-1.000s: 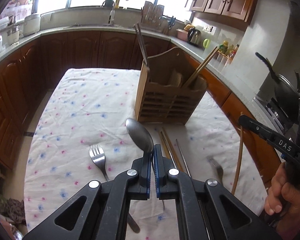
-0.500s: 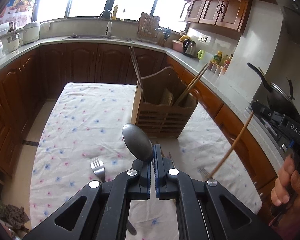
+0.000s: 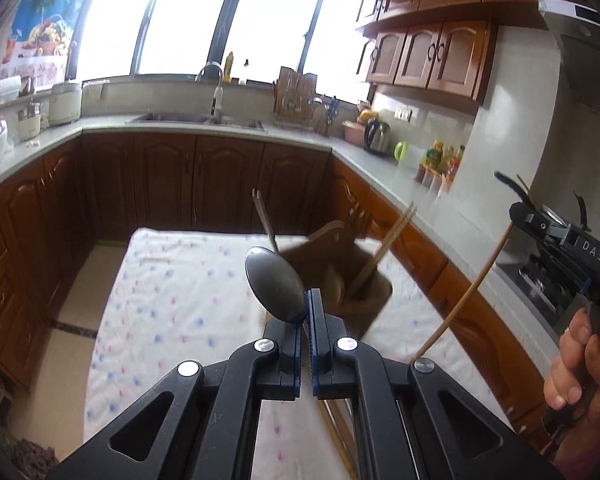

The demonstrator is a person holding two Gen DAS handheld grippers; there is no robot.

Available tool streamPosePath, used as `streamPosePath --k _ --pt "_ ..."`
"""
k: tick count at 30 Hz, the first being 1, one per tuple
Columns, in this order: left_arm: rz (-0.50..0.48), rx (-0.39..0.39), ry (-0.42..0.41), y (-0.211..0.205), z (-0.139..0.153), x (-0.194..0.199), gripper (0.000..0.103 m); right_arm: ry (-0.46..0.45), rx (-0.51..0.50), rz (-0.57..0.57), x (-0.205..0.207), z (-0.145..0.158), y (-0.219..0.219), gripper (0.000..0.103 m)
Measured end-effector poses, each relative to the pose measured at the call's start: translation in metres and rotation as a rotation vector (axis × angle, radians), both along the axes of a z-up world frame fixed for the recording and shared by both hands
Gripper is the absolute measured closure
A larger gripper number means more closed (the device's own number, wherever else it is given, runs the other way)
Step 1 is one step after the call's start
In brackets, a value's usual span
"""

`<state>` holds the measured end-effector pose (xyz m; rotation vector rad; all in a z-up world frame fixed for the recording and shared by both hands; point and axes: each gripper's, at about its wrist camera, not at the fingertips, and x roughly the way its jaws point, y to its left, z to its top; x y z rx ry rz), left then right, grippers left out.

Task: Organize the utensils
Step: 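Lift the spoon and wooden chopstick and carry both above the wooden holder, then lower the spoon and chopstick into the holder and open both tools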

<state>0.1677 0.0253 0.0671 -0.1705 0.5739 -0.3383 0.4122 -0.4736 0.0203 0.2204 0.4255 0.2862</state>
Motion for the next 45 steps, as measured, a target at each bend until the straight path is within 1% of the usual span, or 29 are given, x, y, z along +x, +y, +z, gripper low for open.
streamPosePath --k 4,9,14,16,19,22,27,32,37,38,41,45 --pt "0.020 0.009 -0.042 -0.002 0.009 0.016 0.102 -0.055 0.028 -0.030 0.015 0.020 -0.004 0.098" --pt "0.044 -0.007 -0.074 -0.004 0.015 0.044 0.102 -0.114 0.073 -0.090 0.035 0.037 -0.014 0.098" --pt "0.059 -0.012 -0.078 -0.014 0.006 0.072 0.102 -0.125 0.089 -0.128 0.057 0.038 -0.020 0.098" --pt "0.068 -0.008 -0.071 -0.018 -0.001 0.083 0.102 -0.116 0.094 -0.136 0.065 0.033 -0.020 0.098" --pt "0.078 0.002 -0.051 -0.025 -0.015 0.099 0.102 -0.095 0.087 -0.140 0.076 0.018 -0.018 0.098" --pt "0.084 0.006 -0.024 -0.033 -0.032 0.113 0.102 -0.064 0.078 -0.143 0.085 -0.004 -0.015 0.098" --pt "0.089 0.013 0.028 -0.044 -0.060 0.138 0.102 -0.004 0.096 -0.136 0.097 -0.044 -0.010 0.098" --pt "0.074 0.029 0.063 -0.052 -0.079 0.152 0.102 0.043 0.106 -0.129 0.102 -0.070 -0.005 0.098" --pt "0.055 0.043 0.099 -0.057 -0.093 0.161 0.102 0.081 0.100 -0.114 0.106 -0.084 -0.003 0.098" --pt "0.053 0.048 0.103 -0.058 -0.094 0.162 0.101 0.071 0.096 -0.114 0.105 -0.084 -0.003 0.098" --pt "0.059 0.071 0.085 -0.061 -0.092 0.165 0.101 0.073 0.075 -0.114 0.105 -0.080 -0.001 0.098" --pt "0.057 0.072 0.087 -0.062 -0.091 0.167 0.101 0.078 0.071 -0.107 0.105 -0.078 -0.001 0.098"
